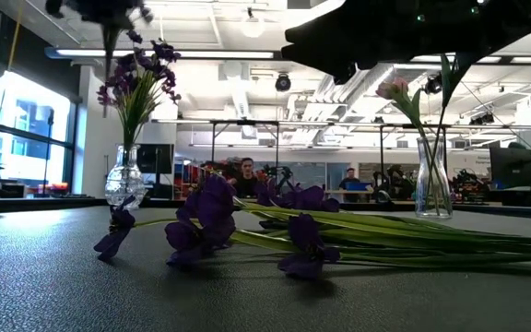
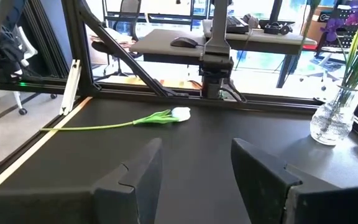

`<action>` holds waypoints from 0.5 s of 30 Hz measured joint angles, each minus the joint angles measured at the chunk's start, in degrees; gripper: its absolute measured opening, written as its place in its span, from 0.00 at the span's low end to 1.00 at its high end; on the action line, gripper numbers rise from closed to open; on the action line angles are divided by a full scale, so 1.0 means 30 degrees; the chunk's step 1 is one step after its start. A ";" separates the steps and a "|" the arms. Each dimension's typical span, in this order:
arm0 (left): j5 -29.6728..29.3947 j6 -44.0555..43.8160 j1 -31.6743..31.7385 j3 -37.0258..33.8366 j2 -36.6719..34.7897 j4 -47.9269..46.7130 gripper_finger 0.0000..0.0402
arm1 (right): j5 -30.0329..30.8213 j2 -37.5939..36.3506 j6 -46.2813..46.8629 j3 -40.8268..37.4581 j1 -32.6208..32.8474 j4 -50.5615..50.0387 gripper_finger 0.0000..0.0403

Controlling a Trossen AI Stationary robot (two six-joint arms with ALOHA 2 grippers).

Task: Sort flowers into vase by color
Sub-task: Put the top purple flowers into the left transparent vase

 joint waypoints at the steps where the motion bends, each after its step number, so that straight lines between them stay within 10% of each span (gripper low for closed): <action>1: -0.0406 0.0001 0.0639 -0.0236 -0.0070 -0.0045 0.02 | 0.0006 0.0000 -0.0033 0.0000 0.0000 0.0000 0.44; 7: -0.0471 0.1459 0.4418 -0.1764 -0.0005 0.2635 0.02 | 0.0035 0.0000 -0.0042 0.0000 0.0000 0.0000 0.44; 15: 0.7660 0.4834 1.0248 -0.3061 -0.0099 0.9605 0.02 | 0.0028 0.0000 -0.0178 0.0000 0.0000 0.0000 0.44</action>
